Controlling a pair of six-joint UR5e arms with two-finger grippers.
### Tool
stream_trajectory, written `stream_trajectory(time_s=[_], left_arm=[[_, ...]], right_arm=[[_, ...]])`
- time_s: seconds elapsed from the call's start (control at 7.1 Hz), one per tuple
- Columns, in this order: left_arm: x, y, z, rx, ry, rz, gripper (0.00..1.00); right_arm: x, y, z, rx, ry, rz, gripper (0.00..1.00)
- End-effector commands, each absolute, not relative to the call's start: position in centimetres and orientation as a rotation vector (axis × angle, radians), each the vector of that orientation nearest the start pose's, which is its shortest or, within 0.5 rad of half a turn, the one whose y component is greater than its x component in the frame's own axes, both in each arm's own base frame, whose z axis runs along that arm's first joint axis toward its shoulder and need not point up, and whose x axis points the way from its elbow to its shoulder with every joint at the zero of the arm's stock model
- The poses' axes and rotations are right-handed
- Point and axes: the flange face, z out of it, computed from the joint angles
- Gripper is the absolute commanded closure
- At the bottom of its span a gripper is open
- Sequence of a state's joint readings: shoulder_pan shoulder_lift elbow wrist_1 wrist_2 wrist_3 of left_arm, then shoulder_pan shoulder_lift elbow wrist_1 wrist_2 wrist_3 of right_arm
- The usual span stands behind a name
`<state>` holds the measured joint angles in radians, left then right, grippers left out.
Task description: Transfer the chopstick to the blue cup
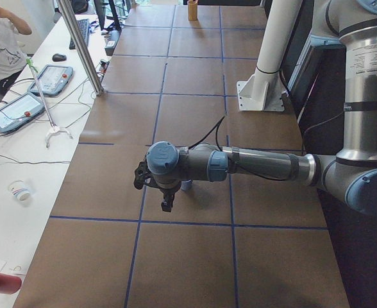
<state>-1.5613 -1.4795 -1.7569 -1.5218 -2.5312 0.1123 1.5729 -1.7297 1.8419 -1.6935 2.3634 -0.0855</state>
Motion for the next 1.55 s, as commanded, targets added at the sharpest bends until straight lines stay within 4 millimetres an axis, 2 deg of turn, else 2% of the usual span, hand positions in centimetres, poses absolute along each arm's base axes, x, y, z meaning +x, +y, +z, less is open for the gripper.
stream_trajectory(time_s=[0.0,0.28,0.56,0.7,0.85,0.99,1.27,1.41], left_arm=[[-1.2,-45.9,60.0,0.078,0.967,0.181,0.00],[5.3,-46.4,59.4,-0.022,0.939,0.178,0.00],[10.2,-46.1,59.0,0.013,0.899,0.179,0.00],[11.4,-46.2,60.6,-0.015,0.890,0.162,0.00],[12.7,-46.0,60.6,-0.013,0.897,0.164,0.00],[13.4,-45.9,60.5,-0.025,0.898,0.162,0.05],[14.7,-45.8,60.3,-0.034,0.899,0.186,0.56],[14.9,-45.7,60.6,-0.042,0.897,0.187,0.76]], right_arm=[[6.4,-42.1,60.8,0.026,-0.794,-0.073,0.00],[6.3,-41.8,60.9,0.023,-0.799,-0.073,0.00],[6.3,-41.9,60.8,0.031,-0.799,-0.088,0.00],[6.3,-41.9,60.8,0.030,-0.799,-0.087,0.00],[6.3,-41.8,60.9,0.026,-0.799,-0.082,0.00],[6.2,-41.8,61.0,0.023,-0.802,-0.076,0.00],[6.2,-41.8,60.9,0.025,-0.801,-0.078,0.00],[6.2,-41.8,60.9,0.024,-0.801,-0.076,0.00]])
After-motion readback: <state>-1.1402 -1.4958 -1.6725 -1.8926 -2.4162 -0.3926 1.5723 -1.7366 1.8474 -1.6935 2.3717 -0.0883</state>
